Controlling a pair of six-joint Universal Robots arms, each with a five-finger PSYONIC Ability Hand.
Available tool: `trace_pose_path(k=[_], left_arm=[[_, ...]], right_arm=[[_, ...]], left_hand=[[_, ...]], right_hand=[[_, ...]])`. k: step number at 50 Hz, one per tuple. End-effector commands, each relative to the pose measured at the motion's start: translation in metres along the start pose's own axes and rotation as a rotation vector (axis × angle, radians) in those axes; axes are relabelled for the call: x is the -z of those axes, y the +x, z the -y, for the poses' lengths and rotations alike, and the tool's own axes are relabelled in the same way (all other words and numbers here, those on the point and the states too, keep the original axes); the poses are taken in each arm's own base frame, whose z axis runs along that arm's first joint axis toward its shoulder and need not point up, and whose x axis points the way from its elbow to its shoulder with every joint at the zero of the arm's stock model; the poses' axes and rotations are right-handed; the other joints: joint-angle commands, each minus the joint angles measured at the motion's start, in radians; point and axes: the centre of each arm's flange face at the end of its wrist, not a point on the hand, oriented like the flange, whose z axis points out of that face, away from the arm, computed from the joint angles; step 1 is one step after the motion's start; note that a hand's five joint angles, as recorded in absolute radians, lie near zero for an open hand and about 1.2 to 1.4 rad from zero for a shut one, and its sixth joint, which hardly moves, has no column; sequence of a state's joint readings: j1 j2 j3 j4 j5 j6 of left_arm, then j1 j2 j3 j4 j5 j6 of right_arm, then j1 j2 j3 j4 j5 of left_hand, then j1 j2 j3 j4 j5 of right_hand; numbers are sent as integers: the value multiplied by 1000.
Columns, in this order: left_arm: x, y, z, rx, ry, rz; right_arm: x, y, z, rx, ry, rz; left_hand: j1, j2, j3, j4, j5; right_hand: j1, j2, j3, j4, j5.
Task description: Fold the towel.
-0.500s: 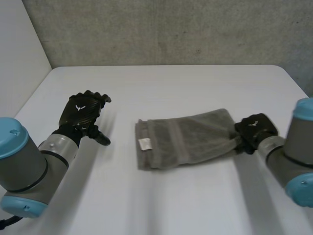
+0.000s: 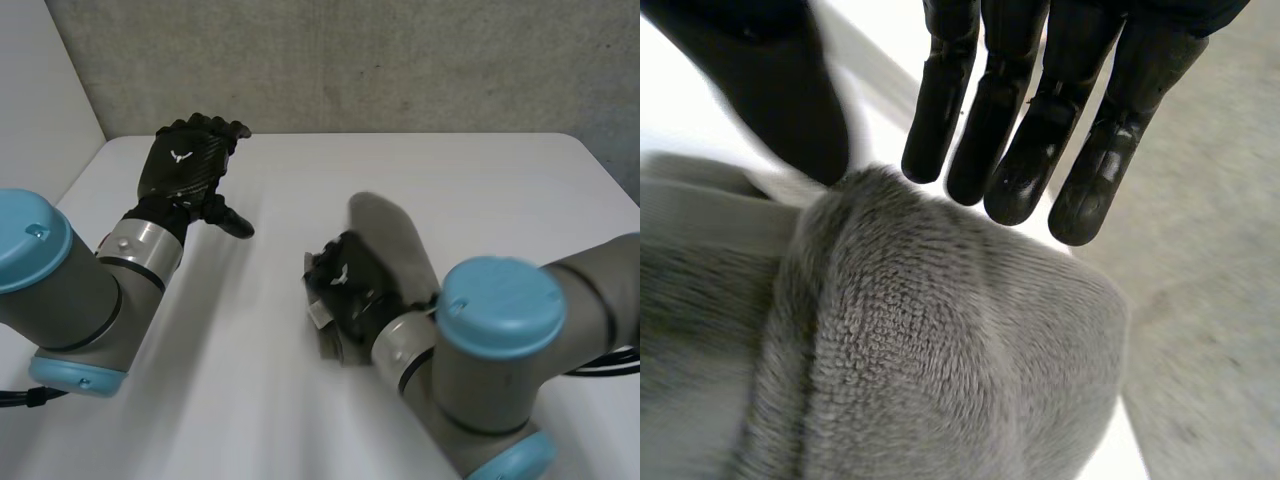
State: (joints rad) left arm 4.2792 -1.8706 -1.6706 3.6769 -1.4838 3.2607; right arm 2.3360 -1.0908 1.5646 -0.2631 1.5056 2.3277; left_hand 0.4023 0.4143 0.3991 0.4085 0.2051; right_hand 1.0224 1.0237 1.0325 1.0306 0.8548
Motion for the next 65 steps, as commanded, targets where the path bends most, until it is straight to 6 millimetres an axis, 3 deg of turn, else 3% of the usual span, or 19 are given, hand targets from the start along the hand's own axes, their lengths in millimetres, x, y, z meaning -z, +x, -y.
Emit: trace_pose_path(k=[1, 5, 7, 13, 18, 21, 31, 35, 37, 43, 50, 52, 53, 55, 61, 65], left_arm=[[3, 7, -5, 57, -18, -12], [2, 10, -6, 87, -19, -20], [2, 11, -8, 105, -23, -21], [1, 31, -16, 161, -41, -73], [-5, 49, -29, 168, -86, -117], [-8, 61, -36, 169, -128, -145], [-4, 93, -56, 162, -261, -224], [4, 107, -62, 158, -286, -263], [10, 117, -68, 157, -304, -285], [13, 123, -73, 155, -314, -298], [15, 128, -76, 154, -319, -314], [16, 131, -80, 152, -326, -316], [16, 131, -80, 152, -326, -316], [17, 131, -80, 150, -329, -315], [22, 127, -75, 149, -336, -307], [36, 117, -62, 146, -330, -286]], right_arm=[[8, -13, -2, 4, -8, 34], [9, 4, 1, -26, 4, -14], [8, 33, -5, -98, -10, -91], [8, 66, -8, -249, 4, -175], [2, 109, -27, -412, -8, -271], [3, 119, -38, -445, -57, -272], [5, 102, -63, -496, -222, -177], [6, 106, -68, -497, -234, -194], [7, 114, -80, -509, -257, -222], [6, 118, -88, -512, -266, -242], [1, 119, -92, -503, -248, -265], [1, 119, -93, -503, -250, -266], [1, 118, -93, -504, -250, -261], [1, 116, -95, -506, -256, -257], [-1, 104, -96, -509, -263, -219], [-1, 102, -95, -510, -258, -207]], left_hand=[[-45, -57, -42, -51, -22], [-45, -57, -42, -51, -22], [-45, -57, -42, -51, -22], [-42, -54, -39, -48, -19], [-36, -48, -33, -42, -13], [-30, -42, -27, -37, -8], [-7, -19, -4, -13, 16], [8, -4, 11, 2, 31], [14, 2, 17, 8, 36], [55, 43, 58, 49, 78], [319, 307, 322, 313, 342], [673, 661, 676, 667, 696], [674, 662, 678, 668, 697], [934, 922, 937, 928, 957], [994, 982, 997, 988, 1017], [994, 982, 997, 988, 1017]], right_hand=[[-848, -849, -858, -856, -855], [-848, -849, -858, -856, -855], [-848, -849, -858, -856, -855], [-848, -849, -858, -856, -855], [-848, -849, -858, -856, -855], [-848, -849, -858, -856, -855], [-848, -849, -858, -856, -855], [-848, -849, -858, -856, -855], [-848, -849, -858, -856, -855], [-848, -849, -858, -856, -855], [-848, -849, -858, -856, -855], [-848, -849, -858, -856, -855], [-848, -849, -858, -856, -855], [-848, -849, -858, -856, -855], [-848, -849, -858, -856, -855], [-848, -849, -858, -856, -855]])
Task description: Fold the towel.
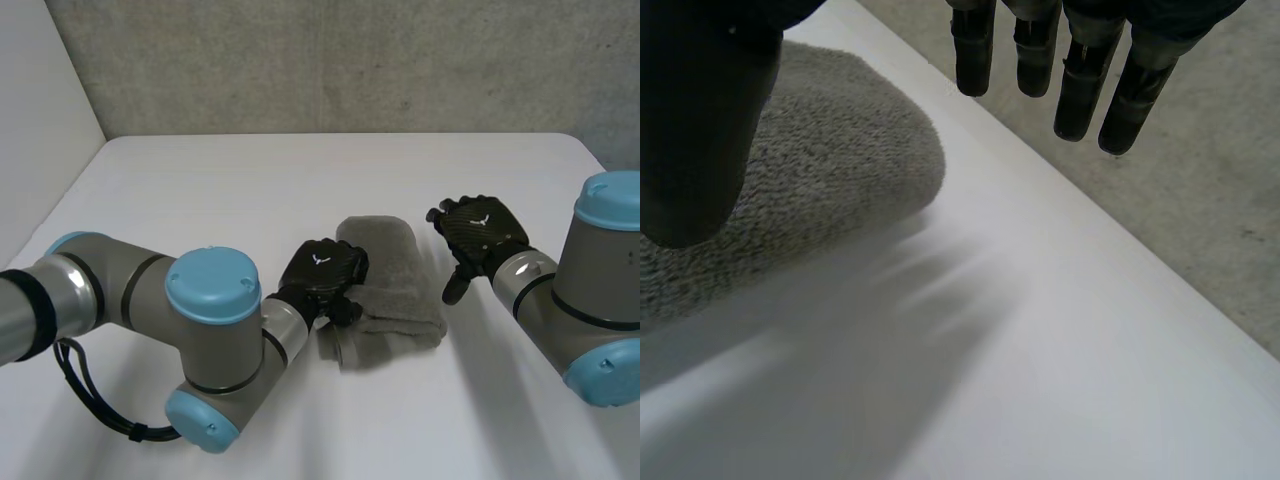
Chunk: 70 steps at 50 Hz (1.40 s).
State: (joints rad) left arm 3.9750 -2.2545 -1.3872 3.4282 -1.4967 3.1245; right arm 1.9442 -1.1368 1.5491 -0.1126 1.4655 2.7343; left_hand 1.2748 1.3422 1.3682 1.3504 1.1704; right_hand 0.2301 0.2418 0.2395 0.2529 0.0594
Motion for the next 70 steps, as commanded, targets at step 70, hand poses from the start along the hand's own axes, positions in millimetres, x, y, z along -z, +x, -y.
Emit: trace_pose_path(k=[70], left_arm=[[-1, -46, 2, -36, 3, 125]], right_arm=[[-19, -48, -18, -331, -109, 229]], left_hand=[[-688, -756, -782, -764, -759]], right_hand=[[-56, -67, -65, -78, -59]])
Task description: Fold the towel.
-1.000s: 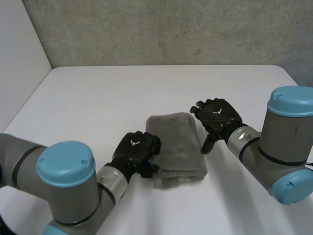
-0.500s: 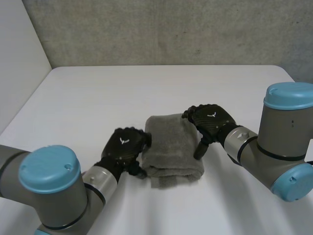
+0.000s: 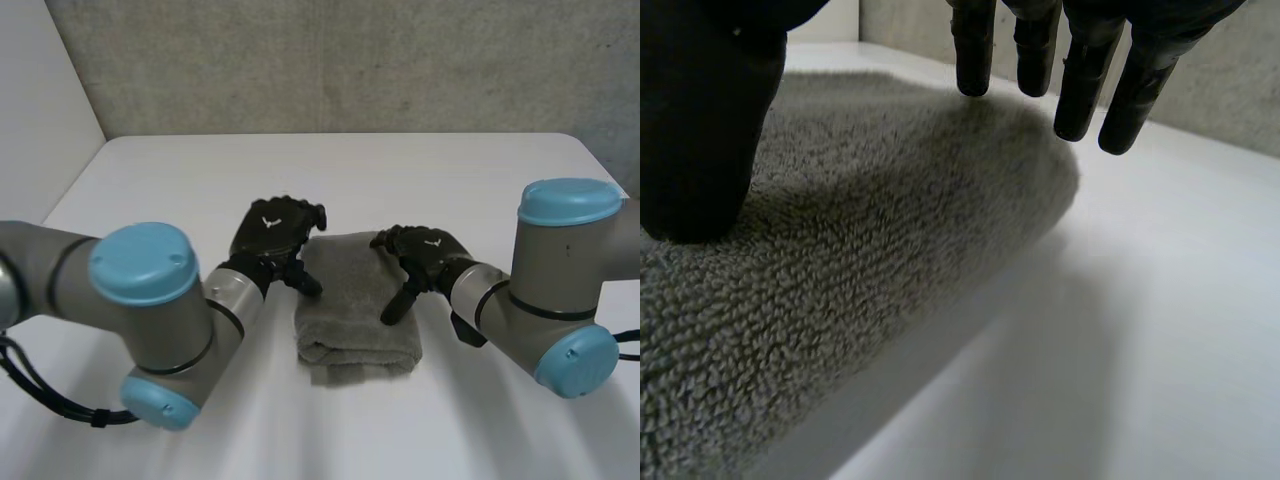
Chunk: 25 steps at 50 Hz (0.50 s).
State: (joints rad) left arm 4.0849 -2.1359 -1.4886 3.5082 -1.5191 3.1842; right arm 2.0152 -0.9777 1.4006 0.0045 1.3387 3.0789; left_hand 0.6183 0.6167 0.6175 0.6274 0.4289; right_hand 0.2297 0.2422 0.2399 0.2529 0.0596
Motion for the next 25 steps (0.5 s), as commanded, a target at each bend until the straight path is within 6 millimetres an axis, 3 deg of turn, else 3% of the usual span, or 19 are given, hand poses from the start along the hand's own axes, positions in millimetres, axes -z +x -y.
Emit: trace_pose_path(k=[1, 7, 18, 20, 22, 23, 24, 25], left_arm=[[-6, 4, -32, 6, -110, -13], [-4, 6, -44, 2, -144, -16], [1, 4, -39, 7, -144, -9], [2, 3, -29, 6, -118, -7], [6, 2, 0, 4, -48, -1], [6, 2, 0, 4, -48, -1], [8, -1, 17, 2, -7, 7], [11, -3, 36, 0, 36, 10]], right_arm=[[-4, -1, -11, 5, -32, 6], [-5, -4, -16, 7, -42, 17], [-4, -4, -6, 20, -13, 14], [0, -4, 2, 24, 7, 9], [5, -4, 12, 30, 33, 6], [11, -5, 24, 37, 61, 3], [20, -5, 37, 49, 90, -3], [20, -5, 37, 49, 90, -3]], left_hand=[[-29, -27, -28, -38, -14], [-29, -27, -28, -38, -14], [-29, -27, -28, -38, -14], [-29, -27, -28, -38, -14], [-61, -59, -60, -70, -46], [-61, -60, -61, -70, -46], [-90, -89, -90, -99, -75], [-131, -130, -131, -140, -116]], right_hand=[[-55, -68, -65, -78, -60], [-55, -68, -65, -78, -60], [-55, -68, -65, -78, -60], [-55, -68, -65, -78, -60], [-55, -68, -65, -78, -60], [-55, -68, -65, -78, -60], [-55, -68, -65, -78, -60], [-55, -68, -65, -78, -60]])
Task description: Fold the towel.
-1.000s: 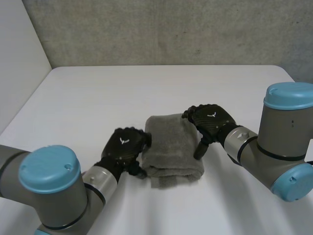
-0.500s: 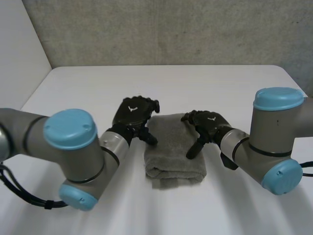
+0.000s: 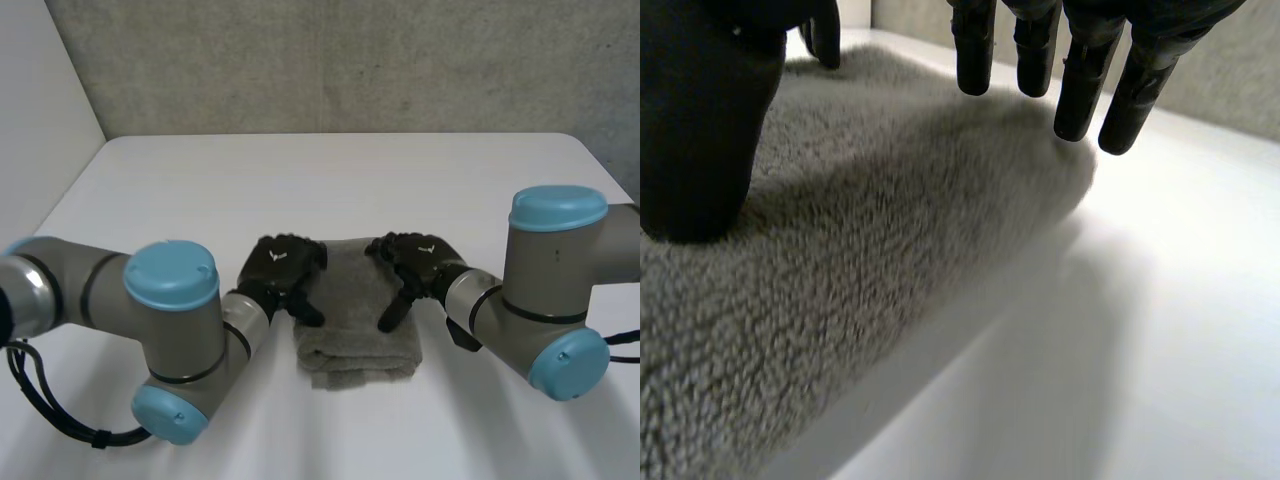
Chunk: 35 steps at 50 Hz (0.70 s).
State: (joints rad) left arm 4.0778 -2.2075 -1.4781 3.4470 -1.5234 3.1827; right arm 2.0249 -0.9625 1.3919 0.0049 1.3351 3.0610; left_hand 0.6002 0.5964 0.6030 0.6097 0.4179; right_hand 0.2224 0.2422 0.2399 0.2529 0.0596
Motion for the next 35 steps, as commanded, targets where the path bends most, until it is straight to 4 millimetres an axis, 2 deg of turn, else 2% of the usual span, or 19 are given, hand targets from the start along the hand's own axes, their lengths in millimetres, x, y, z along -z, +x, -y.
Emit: trace_pose_path(k=[1, 2, 3, 4, 5, 6, 7, 8, 9, 10, 11, 12, 13, 15, 20, 35], left_arm=[[17, -6, 65, -6, 158, 18], [24, -8, 84, -10, 202, 22], [24, -8, 84, -10, 203, 22], [32, -10, 104, -13, 246, 28], [41, -15, 124, -14, 284, 44], [41, -15, 124, -14, 284, 44], [49, -22, 141, -13, 311, 61], [58, -27, 154, -12, 323, 77], [58, -27, 154, -12, 323, 78], [67, -33, 166, -12, 331, 95], [67, -33, 166, -12, 331, 95], [75, -36, 175, -10, 334, 112], [83, -40, 183, -5, 331, 143], [90, -45, 188, 2, 323, 184], [98, -60, 192, 15, 302, 283], [105, -65, 195, 27, 257, 307]], right_arm=[[32, -2, 56, 48, 130, -20], [32, -2, 56, 48, 130, -20], [42, -2, 73, 69, 164, -30], [53, 0, 88, 86, 191, -46], [53, 0, 88, 87, 192, -47], [64, 1, 103, 101, 223, -63], [77, 0, 118, 109, 260, -79], [77, 0, 118, 109, 261, -79], [89, 1, 135, 113, 308, -105], [89, 1, 135, 113, 309, -105], [102, 1, 149, 115, 353, -137], [113, 3, 161, 112, 392, -181], [113, 3, 161, 112, 393, -182], [132, 9, 174, 101, 448, -287], [142, 16, 176, 83, 458, -378], [136, 18, 173, 77, 436, -384]], left_hand=[[-114, -110, -116, -123, -106], [-151, -148, -154, -161, -144], [-152, -148, -155, -161, -144], [-190, -186, -192, -199, -182], [-219, -215, -222, -229, -211], [-219, -215, -222, -229, -212], [-251, -247, -254, -261, -244], [-275, -271, -278, -284, -267], [-275, -271, -278, -285, -267], [-316, -312, -319, -325, -308], [-316, -312, -319, -326, -308], [-374, -371, -377, -384, -367], [-401, -397, -404, -411, -393], [-404, -400, -407, -414, -396], [-404, -400, -407, -414, -397], [-407, -403, -410, -417, -399]], right_hand=[[-48, -68, -65, -78, -60], [-48, -68, -65, -78, -60], [-48, -68, -65, -78, -60], [-48, -68, -65, -78, -60], [-48, -68, -65, -78, -60], [-48, -68, -65, -78, -60], [-48, -68, -65, -78, -60], [-48, -68, -65, -78, -60], [-48, -68, -65, -78, -60], [-48, -68, -65, -78, -60], [-48, -68, -65, -78, -60], [-48, -68, -65, -78, -60], [-48, -68, -65, -78, -60], [-48, -68, -65, -78, -60], [-48, -68, -65, -78, -60], [-48, -68, -65, -78, -60]])
